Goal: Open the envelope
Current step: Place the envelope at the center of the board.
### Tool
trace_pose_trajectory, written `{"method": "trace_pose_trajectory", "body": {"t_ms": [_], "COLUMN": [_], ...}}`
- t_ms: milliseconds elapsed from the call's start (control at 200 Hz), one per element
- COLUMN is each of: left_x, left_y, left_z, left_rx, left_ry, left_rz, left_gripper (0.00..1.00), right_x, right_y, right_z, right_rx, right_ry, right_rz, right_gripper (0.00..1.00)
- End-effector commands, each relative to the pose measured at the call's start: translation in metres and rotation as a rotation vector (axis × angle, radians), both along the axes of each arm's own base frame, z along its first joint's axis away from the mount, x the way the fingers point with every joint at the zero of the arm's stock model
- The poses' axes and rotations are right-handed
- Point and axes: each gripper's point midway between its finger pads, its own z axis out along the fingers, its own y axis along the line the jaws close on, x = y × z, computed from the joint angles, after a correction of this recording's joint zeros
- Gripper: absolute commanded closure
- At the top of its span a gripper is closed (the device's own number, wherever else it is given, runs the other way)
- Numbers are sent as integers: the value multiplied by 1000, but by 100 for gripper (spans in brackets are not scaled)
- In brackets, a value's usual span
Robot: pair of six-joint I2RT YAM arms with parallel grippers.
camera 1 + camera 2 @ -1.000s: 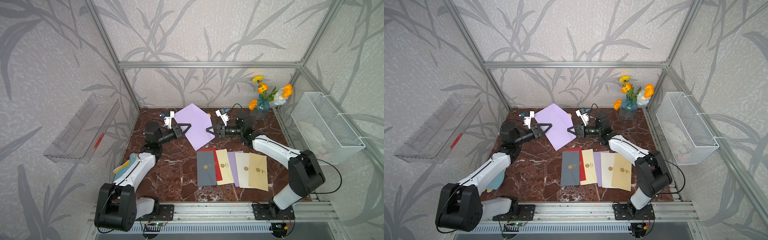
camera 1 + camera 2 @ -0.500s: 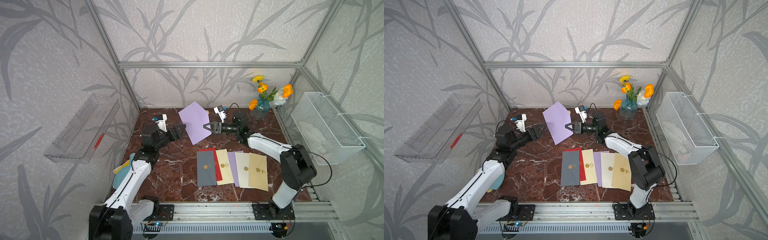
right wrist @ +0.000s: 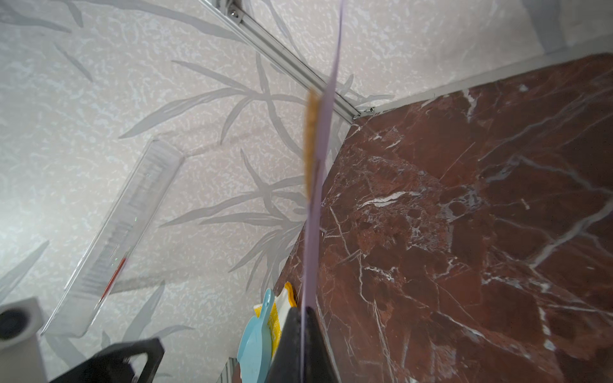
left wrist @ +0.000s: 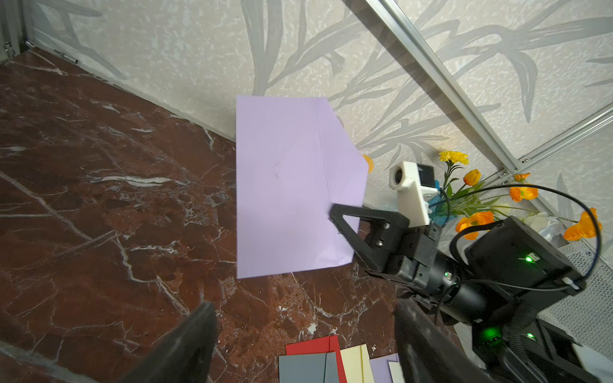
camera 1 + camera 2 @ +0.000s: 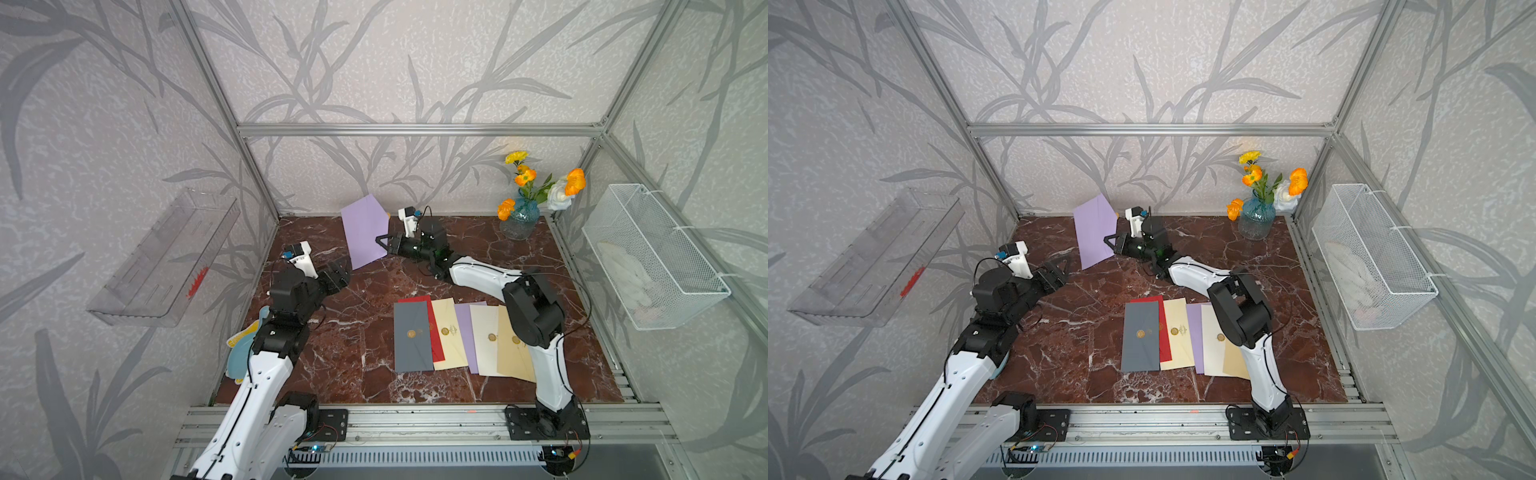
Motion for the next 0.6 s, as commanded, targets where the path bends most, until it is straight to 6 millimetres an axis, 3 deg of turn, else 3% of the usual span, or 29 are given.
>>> {"method": "trace_pose_trajectory", "body": {"t_ms": [0, 215, 595], "left_x": [-6, -11, -13], "left_y": [5, 2, 1], "left_z": [-7, -8, -12], "left_rx": [-12, -31, -44], "left_ry": [14, 15, 23], "left_rz": [28, 15, 10], "left_gripper": [16, 16, 17], "right_x": [16, 30, 53], "right_y": [22, 59, 74], "right_z": [-9, -53, -100], "right_rx": [47, 55, 56], "right_ry": [29, 84, 161], "right_rz": [-93, -142, -220], "right_gripper": [100, 100, 100]}}
